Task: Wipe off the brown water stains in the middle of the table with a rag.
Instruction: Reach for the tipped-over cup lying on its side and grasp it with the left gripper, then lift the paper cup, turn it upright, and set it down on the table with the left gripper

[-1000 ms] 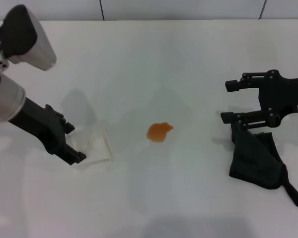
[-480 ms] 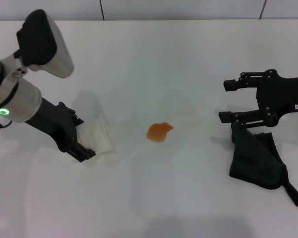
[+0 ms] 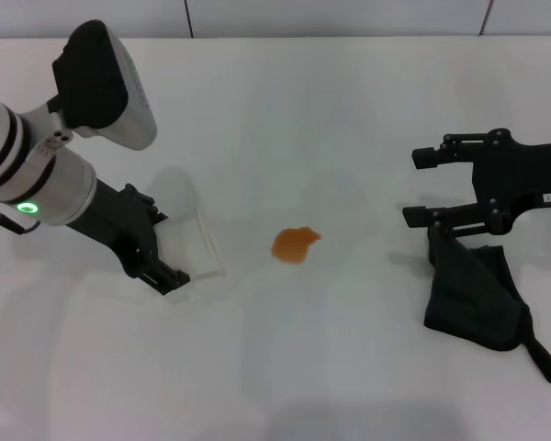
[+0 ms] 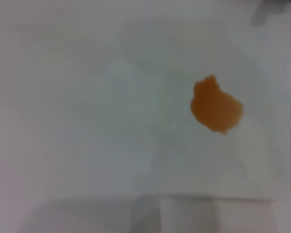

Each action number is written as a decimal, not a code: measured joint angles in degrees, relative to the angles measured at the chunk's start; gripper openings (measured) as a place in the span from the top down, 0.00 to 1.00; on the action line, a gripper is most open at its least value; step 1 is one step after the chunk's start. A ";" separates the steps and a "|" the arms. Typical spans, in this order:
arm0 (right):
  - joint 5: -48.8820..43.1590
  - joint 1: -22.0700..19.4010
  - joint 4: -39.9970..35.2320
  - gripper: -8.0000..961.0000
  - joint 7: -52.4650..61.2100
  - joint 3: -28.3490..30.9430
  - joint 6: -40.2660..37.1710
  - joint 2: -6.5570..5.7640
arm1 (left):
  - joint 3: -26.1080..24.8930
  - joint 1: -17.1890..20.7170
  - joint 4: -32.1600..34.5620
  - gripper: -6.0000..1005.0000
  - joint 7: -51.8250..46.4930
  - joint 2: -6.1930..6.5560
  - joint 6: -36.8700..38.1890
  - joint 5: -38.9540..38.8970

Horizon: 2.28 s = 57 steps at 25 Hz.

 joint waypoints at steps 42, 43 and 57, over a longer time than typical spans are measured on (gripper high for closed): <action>-0.02 0.30 -0.24 0.19 -0.25 -0.34 -0.04 0.73 | -22.15 7.82 -28.34 0.48 46.73 0.59 -16.02 -49.12; 0.01 0.44 -0.25 0.19 -0.26 -0.34 -0.04 0.75 | -22.14 7.35 -29.63 0.48 47.95 0.57 -17.02 -49.57; 0.26 1.03 -0.15 0.19 -0.27 0.10 0.02 0.78 | -21.88 2.27 -45.14 0.45 61.30 0.22 -21.35 -57.23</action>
